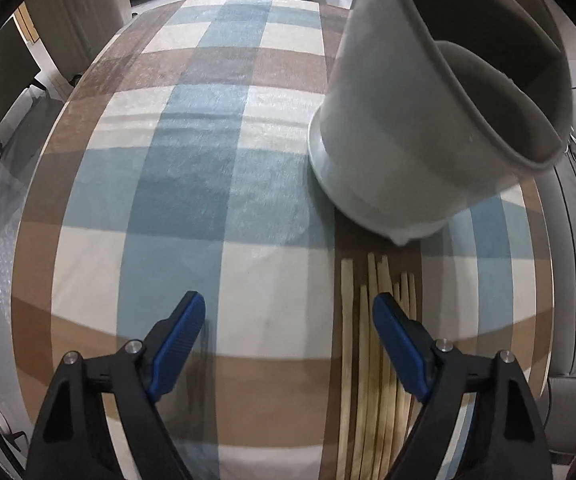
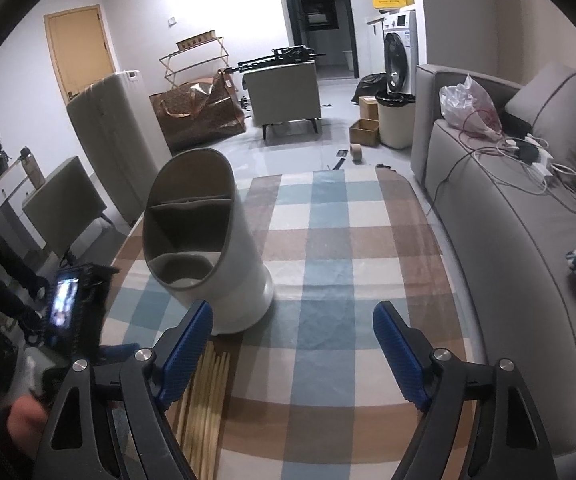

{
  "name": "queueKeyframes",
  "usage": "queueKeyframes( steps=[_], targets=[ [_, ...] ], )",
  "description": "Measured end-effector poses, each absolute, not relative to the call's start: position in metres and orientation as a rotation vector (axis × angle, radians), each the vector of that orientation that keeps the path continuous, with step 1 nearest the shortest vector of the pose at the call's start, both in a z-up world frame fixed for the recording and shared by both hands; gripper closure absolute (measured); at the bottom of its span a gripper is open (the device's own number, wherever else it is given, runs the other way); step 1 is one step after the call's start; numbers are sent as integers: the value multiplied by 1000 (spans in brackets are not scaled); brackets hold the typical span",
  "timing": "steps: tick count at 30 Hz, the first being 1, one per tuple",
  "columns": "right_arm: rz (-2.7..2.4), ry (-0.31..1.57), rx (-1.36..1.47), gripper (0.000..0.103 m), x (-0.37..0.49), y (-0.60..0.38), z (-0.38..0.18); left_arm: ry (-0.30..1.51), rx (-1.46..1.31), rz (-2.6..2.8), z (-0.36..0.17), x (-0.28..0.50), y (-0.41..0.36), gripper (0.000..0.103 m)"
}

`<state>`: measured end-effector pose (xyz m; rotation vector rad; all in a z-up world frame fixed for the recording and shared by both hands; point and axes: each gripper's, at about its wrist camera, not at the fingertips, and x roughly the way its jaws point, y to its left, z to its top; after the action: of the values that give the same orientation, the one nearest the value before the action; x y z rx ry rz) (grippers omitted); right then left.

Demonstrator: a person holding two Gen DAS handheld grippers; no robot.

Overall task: Organize utensils
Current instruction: 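Lower the left tool onto the wooden chopsticks and close on one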

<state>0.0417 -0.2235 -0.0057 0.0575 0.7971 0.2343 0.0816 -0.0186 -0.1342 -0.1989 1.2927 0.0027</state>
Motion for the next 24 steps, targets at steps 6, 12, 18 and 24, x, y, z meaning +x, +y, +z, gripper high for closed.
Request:
queueKeyframes(
  steps=[6, 12, 18, 24],
  targets=[
    [242, 805, 70, 21, 42, -227, -4, 1296, -195, 6, -132, 81, -25, 37],
    [244, 802, 71, 21, 41, -230, -3, 1295, -159, 22, -123, 79, -35, 58],
    [241, 813, 73, 21, 43, -231, -4, 1305, -158, 11, -111, 87, -47, 85],
    [238, 821, 66, 21, 44, -228, -6, 1309, -153, 14, -112, 87, -51, 101]
  ],
)
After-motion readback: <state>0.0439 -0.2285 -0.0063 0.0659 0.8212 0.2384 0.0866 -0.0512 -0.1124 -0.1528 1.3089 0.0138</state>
